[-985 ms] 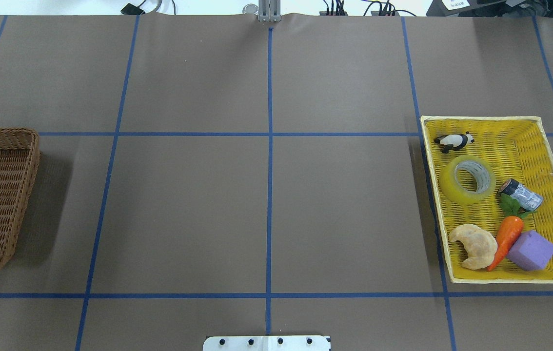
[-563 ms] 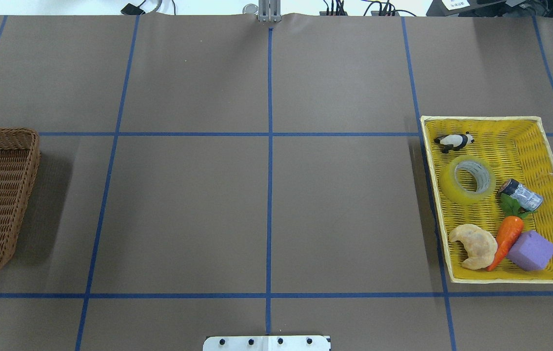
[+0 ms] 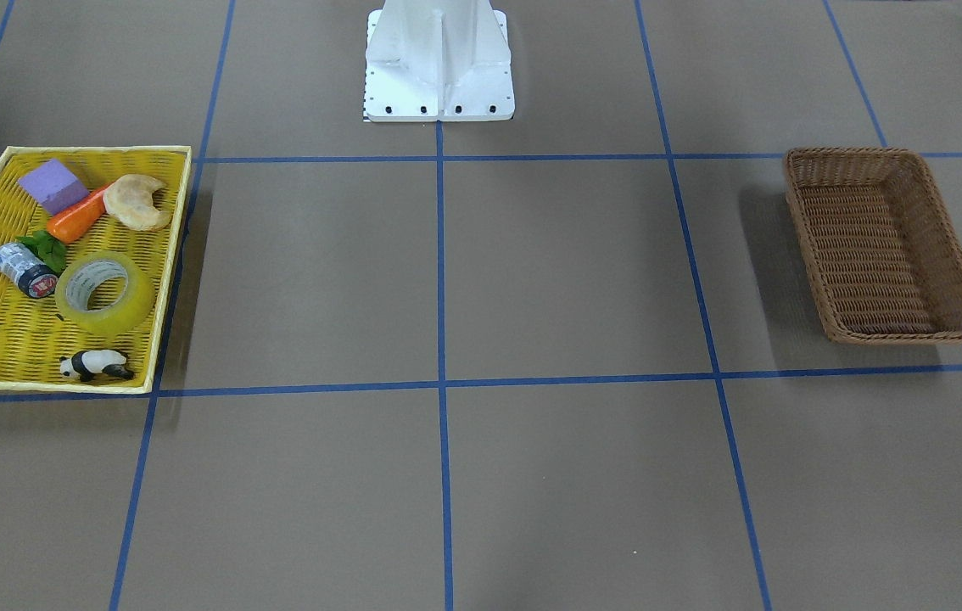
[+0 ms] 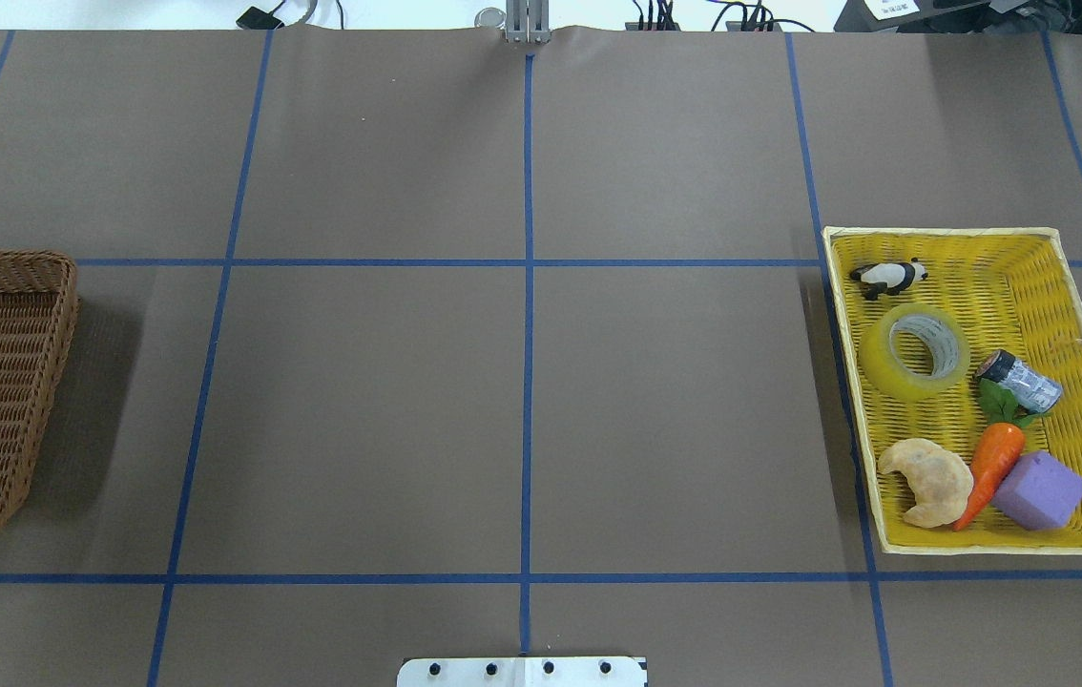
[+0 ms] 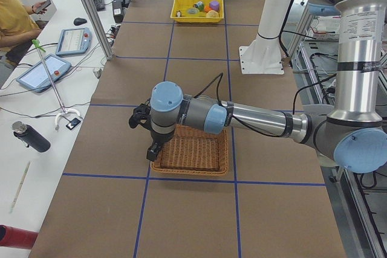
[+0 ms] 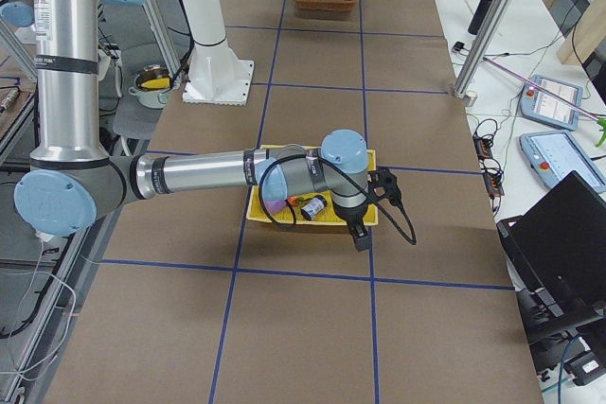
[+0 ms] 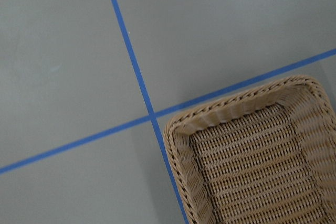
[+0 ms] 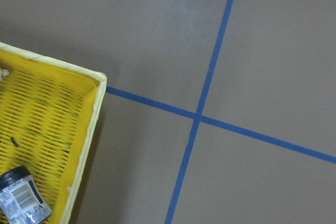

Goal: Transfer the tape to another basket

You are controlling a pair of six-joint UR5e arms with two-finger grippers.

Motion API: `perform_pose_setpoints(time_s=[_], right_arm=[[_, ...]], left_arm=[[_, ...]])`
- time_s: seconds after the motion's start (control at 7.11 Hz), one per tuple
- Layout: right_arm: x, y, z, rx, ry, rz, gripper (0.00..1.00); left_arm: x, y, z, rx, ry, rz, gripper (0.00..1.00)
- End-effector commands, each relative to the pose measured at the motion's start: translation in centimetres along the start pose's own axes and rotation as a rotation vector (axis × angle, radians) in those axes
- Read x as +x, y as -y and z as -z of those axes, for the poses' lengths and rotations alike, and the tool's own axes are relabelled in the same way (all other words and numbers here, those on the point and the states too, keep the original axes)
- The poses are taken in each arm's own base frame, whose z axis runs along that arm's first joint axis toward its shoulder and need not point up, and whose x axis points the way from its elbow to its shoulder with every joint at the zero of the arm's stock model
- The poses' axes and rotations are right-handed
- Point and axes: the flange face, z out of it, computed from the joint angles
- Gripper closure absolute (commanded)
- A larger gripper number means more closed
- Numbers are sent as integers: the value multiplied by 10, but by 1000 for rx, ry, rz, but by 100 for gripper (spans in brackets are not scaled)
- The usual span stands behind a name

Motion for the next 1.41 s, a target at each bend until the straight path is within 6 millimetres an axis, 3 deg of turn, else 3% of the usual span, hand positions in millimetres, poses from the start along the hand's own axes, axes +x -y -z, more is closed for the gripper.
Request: perform_pose_setpoints(time_s=[0.0,0.14,0.56,0.7,0.84,1.27], right_arm=[[-27,17,-3,39,59,59,0],[-73,48,-21,62,100,185,0],[-175,51,-100,-34,169,232,0],[-198,55,-114,-51,172,260,0],[-220,67,-125,-46,139,303,0],[-227,63,-184,-140,135,309,0]], left_arm=[[5,5,3,26,-17,-20,1],[4,4,2,50,-11,-46,1],[-1,1,-4,57,-11,-53,1],[-1,1,-5,56,-12,-52,1],[-1,1,-5,56,-12,-52,1],[-1,1,-5,56,-12,-52,1]])
